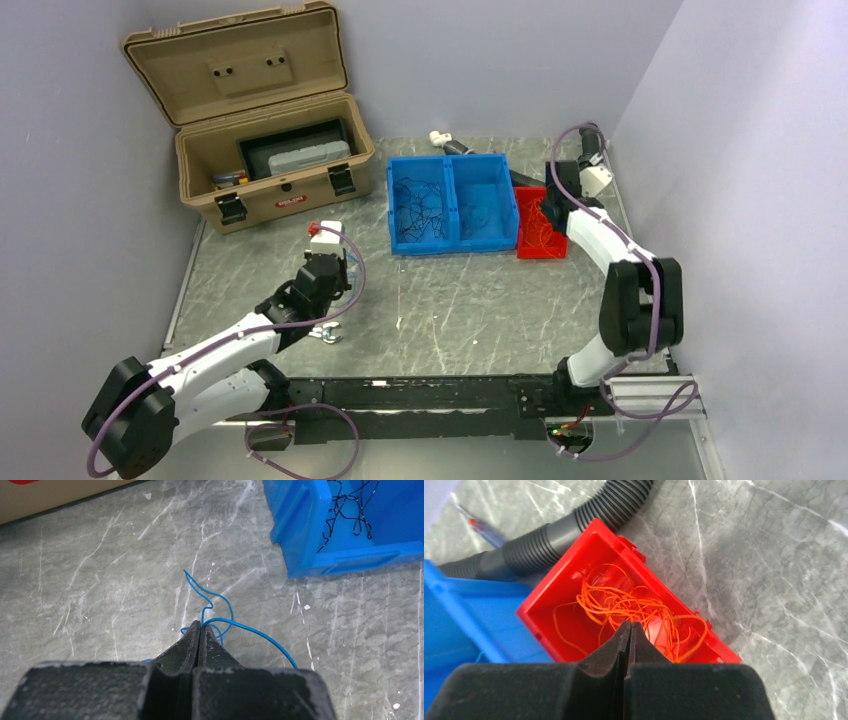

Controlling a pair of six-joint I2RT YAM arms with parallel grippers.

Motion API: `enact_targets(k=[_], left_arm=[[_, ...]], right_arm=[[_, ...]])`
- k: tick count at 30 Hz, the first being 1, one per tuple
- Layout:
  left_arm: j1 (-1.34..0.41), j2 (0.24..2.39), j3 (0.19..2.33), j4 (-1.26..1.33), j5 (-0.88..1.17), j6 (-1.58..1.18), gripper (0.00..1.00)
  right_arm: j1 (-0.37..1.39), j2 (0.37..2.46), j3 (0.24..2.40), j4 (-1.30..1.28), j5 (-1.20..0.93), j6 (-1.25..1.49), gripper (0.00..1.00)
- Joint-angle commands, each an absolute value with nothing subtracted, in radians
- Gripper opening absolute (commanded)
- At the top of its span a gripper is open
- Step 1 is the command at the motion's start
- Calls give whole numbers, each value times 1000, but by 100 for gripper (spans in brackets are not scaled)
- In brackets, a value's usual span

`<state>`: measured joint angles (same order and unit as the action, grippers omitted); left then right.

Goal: Untangle the cables

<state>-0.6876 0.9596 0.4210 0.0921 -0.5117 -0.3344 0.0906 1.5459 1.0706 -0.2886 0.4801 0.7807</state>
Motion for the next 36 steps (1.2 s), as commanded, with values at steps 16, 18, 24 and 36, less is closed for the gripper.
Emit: enact_targets(k=[16, 18, 24, 36], left_arm=[[-688, 959, 452, 117, -500, -324, 0], [-688, 961, 454, 118, -497, -323, 0], [-688, 963, 453, 117, -498, -322, 0], [-688, 981, 461, 88, -526, -336, 11]], right_arm=[[74, 1756, 1256, -190, 295, 623, 0], [75, 1744, 1255, -170, 277, 601, 0], [72, 1751, 1202, -115, 221, 595, 0], [74, 1565, 1099, -132, 282, 603, 37]])
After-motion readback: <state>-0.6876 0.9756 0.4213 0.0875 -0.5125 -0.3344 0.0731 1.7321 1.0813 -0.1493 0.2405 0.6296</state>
